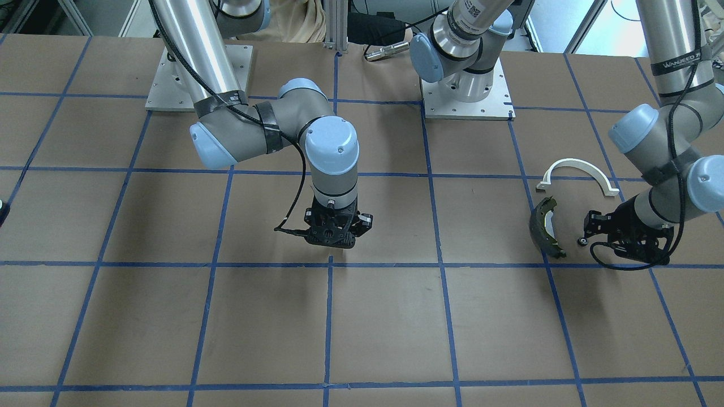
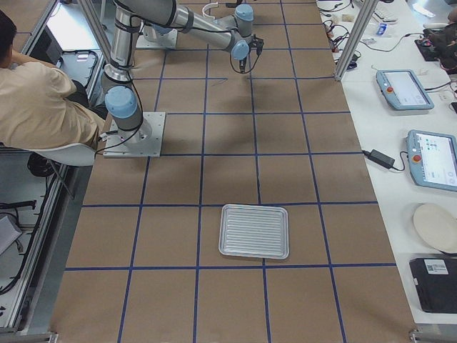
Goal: Place bearing gear from tray to pile
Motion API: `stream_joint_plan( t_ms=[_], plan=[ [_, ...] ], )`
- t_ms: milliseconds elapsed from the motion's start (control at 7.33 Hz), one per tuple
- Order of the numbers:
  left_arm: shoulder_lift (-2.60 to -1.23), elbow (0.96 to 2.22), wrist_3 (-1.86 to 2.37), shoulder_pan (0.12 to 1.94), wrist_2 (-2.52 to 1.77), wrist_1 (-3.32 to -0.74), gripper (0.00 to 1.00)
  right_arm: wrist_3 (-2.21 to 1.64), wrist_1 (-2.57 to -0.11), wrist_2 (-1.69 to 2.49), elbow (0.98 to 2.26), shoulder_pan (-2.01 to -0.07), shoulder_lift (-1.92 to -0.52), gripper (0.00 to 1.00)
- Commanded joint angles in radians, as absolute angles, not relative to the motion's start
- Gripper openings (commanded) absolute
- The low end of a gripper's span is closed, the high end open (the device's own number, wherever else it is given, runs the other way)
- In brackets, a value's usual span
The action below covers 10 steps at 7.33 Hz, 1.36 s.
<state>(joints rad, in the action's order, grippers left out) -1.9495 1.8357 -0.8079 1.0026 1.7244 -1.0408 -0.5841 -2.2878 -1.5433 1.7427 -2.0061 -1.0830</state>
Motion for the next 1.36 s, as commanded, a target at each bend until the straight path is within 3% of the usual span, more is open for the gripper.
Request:
stream_joint_plan(
  t_ms=[0,273,682,955,1227],
  plan=[
    [-1.928,1.830,-0.801,1.020,1.724,-1.052,1.00,-0.533,-2.298,-1.542,1.709,-1.984,-1.091,1.00],
    [-1.899,1.829,-0.720,1.084,1.717,-1.110,1.00,-0.339,-2.137,-1.549,1.649,-1.872,-1.168,1.00],
    [-1.850,1.838,-0.297,1.327,1.712,-1.206,1.00,0.010,-1.875,-1.560,1.603,-1.610,-1.359,1.00],
    [-1.855,1.835,0.035,1.512,1.663,-1.204,1.00,-0.006,-1.624,-1.562,1.523,-1.574,-1.481,1.00],
    [-1.893,1.780,0.316,1.700,1.643,-1.177,1.00,-0.037,-1.577,-1.563,1.514,-1.580,-1.532,1.00]
  ],
)
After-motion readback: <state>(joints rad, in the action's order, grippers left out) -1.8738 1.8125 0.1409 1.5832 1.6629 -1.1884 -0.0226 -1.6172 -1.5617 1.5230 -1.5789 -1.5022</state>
